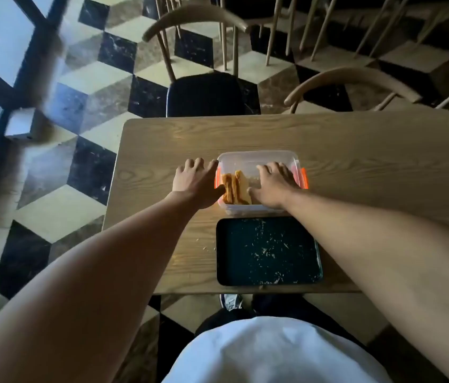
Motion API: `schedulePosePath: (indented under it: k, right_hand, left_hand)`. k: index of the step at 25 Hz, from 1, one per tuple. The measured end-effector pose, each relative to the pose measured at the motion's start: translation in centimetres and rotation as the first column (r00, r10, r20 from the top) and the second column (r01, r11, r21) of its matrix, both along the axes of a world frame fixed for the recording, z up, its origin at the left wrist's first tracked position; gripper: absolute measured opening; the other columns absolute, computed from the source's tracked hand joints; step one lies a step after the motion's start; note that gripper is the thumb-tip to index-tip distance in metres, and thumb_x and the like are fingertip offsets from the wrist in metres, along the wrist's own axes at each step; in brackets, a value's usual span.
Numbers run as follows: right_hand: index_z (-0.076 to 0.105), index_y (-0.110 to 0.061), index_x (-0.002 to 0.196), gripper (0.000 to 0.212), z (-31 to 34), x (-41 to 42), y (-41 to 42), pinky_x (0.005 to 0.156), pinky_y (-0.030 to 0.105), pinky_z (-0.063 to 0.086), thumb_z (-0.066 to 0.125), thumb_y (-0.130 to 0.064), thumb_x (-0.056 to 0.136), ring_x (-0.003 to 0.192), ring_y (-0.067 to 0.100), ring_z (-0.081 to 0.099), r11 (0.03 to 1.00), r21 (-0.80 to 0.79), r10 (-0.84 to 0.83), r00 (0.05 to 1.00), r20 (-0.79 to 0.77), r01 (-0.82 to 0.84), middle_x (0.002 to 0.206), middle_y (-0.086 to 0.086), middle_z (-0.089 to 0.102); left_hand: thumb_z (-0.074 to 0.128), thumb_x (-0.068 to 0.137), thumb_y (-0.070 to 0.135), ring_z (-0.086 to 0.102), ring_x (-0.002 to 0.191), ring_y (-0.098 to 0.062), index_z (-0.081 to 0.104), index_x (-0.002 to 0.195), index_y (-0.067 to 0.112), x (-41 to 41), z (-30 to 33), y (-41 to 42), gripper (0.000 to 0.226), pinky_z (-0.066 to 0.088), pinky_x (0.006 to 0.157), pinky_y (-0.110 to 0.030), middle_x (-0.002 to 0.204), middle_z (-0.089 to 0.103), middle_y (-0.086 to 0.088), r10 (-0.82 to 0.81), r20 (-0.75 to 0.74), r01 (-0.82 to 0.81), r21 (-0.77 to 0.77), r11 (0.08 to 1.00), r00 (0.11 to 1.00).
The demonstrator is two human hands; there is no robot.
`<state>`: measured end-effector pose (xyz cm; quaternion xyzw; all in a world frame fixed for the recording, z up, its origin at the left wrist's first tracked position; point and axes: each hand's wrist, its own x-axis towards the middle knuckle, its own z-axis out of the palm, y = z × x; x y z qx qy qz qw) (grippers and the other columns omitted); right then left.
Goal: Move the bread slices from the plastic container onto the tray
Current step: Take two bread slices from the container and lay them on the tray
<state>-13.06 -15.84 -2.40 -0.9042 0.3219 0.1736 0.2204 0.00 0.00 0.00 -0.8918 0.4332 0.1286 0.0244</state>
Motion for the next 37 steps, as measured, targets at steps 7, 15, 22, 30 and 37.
schedulePosePath:
  k: [7,15,22,30,37]
  right_hand:
    - [0.060,-0.013,0.115,0.044,-3.5,2.7,-1.0,0.084,0.038,0.049,0.063,-0.046,0.086,0.095,0.028,0.060,0.950,0.277,-0.155,0.988,0.016,0.144,0.115,0.012,0.066]
    - [0.053,-0.009,0.119,0.056,-5.9,3.8,-0.9,0.073,0.035,0.042,0.063,-0.055,0.087,0.087,0.028,0.055,0.949,0.261,-0.176,0.984,-0.031,0.178,0.111,0.013,0.065]
    - [0.055,-0.016,0.120,0.055,-5.3,3.1,-1.7,0.080,0.037,0.054,0.063,-0.054,0.080,0.091,0.026,0.064,0.909,0.349,-0.247,0.969,0.006,0.229,0.105,0.006,0.069]
    - [0.060,-0.013,0.110,0.044,-5.0,1.4,-3.3,0.062,0.032,0.046,0.057,-0.044,0.079,0.080,0.025,0.063,0.866,0.365,-0.379,0.925,0.033,0.342,0.097,0.008,0.067]
    - [0.059,-0.011,0.109,0.033,-6.1,1.6,-3.8,0.059,0.029,0.035,0.064,-0.035,0.088,0.077,0.027,0.056,0.897,0.239,-0.390,0.920,0.028,0.373,0.103,0.010,0.068]
  left_hand:
    - [0.052,0.092,0.034,0.063,0.077,-0.037,0.055,0.109,0.018,-1.6,-2.2,-3.5,0.024,0.042,0.060,-0.035,0.097,0.068,-0.013,0.023,-0.100,-0.016,0.074,0.997,0.995]
    - [0.053,0.091,0.026,0.061,0.072,-0.035,0.063,0.104,0.019,-1.7,-3.6,-6.0,0.018,0.040,0.059,-0.035,0.088,0.060,-0.010,0.012,-0.014,-0.009,0.186,0.983,1.000]
    - [0.056,0.089,0.025,0.055,0.077,-0.035,0.065,0.109,0.016,-2.4,-3.2,-7.4,0.024,0.037,0.062,-0.037,0.103,0.059,-0.015,0.112,-0.076,-0.093,0.223,0.970,0.991]
    - [0.059,0.084,0.020,0.056,0.096,-0.036,0.062,0.104,0.007,-3.6,-3.6,-8.7,0.023,0.037,0.062,-0.037,0.106,0.058,-0.017,0.157,-0.108,-0.146,0.097,0.984,0.982]
    - [0.068,0.081,0.014,0.059,0.093,-0.035,0.051,0.105,0.005,-5.0,-4.6,-9.8,0.031,0.034,0.059,-0.036,0.100,0.063,-0.018,0.202,-0.202,-0.206,-0.002,0.978,0.958]
